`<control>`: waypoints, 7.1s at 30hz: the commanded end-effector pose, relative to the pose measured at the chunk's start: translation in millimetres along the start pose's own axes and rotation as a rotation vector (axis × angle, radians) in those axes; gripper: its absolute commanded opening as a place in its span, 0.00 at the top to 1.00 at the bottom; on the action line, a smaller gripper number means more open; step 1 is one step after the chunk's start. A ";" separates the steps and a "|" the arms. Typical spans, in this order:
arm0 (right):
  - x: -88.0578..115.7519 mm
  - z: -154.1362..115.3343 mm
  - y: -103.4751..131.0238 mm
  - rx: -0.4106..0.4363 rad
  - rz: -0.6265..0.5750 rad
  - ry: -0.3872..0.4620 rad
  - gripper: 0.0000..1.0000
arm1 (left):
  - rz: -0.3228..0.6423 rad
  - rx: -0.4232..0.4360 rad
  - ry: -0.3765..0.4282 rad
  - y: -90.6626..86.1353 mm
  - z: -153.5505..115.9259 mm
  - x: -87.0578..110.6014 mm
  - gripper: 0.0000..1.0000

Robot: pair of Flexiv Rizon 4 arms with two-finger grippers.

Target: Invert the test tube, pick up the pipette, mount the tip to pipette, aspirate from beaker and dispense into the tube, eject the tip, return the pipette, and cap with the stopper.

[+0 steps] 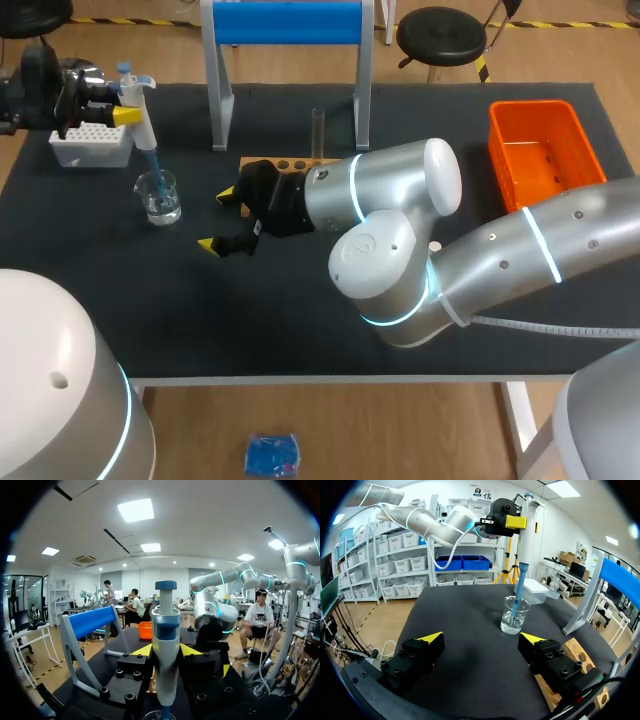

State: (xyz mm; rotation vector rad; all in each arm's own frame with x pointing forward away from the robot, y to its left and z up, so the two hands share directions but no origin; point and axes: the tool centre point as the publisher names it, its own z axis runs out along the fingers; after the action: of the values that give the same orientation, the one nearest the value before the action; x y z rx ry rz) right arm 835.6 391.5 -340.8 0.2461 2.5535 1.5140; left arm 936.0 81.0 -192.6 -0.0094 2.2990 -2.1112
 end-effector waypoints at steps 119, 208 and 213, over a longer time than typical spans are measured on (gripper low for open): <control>-83.3 -10.9 260.5 -0.030 0.068 0.079 1.00 | 0.001 0.001 0.003 0.5 -0.8 -1.4 1.00; -93.0 8.1 246.0 0.007 0.054 0.036 1.00 | 0.001 0.001 0.003 0.5 -0.8 -1.4 1.00; -94.3 9.7 244.5 0.014 0.053 0.038 1.00 | 0.001 0.001 0.003 0.5 -0.8 -1.4 1.00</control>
State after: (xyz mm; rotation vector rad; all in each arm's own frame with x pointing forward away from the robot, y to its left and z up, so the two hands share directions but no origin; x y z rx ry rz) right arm 941.9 492.7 -123.6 0.2889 2.5990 1.5506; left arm 936.2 80.9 -195.7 -0.0099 2.2992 -2.1113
